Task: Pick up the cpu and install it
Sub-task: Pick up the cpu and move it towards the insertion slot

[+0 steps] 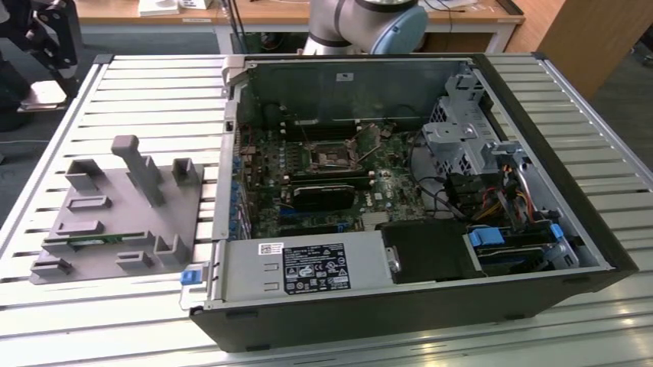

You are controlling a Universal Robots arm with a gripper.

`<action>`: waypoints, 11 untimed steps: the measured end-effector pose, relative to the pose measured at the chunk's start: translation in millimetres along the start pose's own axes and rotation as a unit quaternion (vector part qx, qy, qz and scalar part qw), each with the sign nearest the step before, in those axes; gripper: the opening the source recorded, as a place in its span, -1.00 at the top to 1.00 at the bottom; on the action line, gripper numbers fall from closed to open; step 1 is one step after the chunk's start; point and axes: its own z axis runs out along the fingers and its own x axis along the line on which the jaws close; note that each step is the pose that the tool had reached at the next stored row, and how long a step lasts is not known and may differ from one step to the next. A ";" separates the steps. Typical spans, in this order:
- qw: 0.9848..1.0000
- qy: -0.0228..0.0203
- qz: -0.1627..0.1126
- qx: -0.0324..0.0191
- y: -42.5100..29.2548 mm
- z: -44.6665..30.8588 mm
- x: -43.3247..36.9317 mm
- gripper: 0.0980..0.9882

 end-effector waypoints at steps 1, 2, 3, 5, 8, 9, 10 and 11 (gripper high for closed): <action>1.000 0.000 0.000 0.000 0.0 0.0 -1.2 0.02; 1.000 0.000 0.000 0.000 -0.1 0.0 -2.4 0.02; 1.000 0.000 0.000 0.000 -0.1 0.0 -3.5 0.02; 1.000 0.000 0.000 0.000 -0.2 0.0 -5.6 0.02; 1.000 0.000 0.000 0.000 -0.3 -0.1 -8.6 0.02; 1.000 0.000 0.000 0.000 -0.3 0.0 -9.7 0.02; 1.000 0.000 0.000 0.000 -0.3 -0.1 -10.8 0.02; 1.000 0.000 0.000 0.000 -0.4 -0.1 -12.0 0.02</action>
